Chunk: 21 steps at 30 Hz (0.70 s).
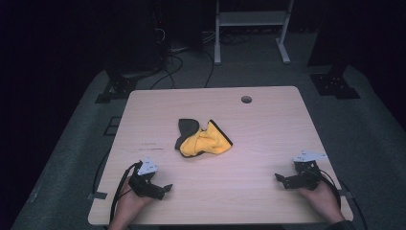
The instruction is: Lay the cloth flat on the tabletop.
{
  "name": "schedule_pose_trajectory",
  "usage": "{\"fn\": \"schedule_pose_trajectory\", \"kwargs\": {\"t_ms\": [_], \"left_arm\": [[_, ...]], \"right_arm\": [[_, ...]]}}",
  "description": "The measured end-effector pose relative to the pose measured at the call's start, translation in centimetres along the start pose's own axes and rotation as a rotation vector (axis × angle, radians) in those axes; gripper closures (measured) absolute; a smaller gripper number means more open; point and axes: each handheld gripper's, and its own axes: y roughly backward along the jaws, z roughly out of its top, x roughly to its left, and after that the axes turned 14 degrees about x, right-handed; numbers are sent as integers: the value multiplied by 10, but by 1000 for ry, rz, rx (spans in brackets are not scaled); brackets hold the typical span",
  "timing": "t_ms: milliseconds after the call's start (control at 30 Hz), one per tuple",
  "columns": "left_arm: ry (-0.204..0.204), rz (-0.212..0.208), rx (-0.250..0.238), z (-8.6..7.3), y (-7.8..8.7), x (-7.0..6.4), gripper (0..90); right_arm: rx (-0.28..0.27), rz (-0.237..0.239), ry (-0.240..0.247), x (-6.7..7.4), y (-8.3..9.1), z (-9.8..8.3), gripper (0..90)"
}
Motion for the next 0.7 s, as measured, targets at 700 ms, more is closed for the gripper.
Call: {"fn": "schedule_pose_trajectory", "kwargs": {"t_ms": [700], "left_arm": [[11,-15,-10,5,3,2,0]], "right_arm": [[0,1,2,0,0,0,16]]}}
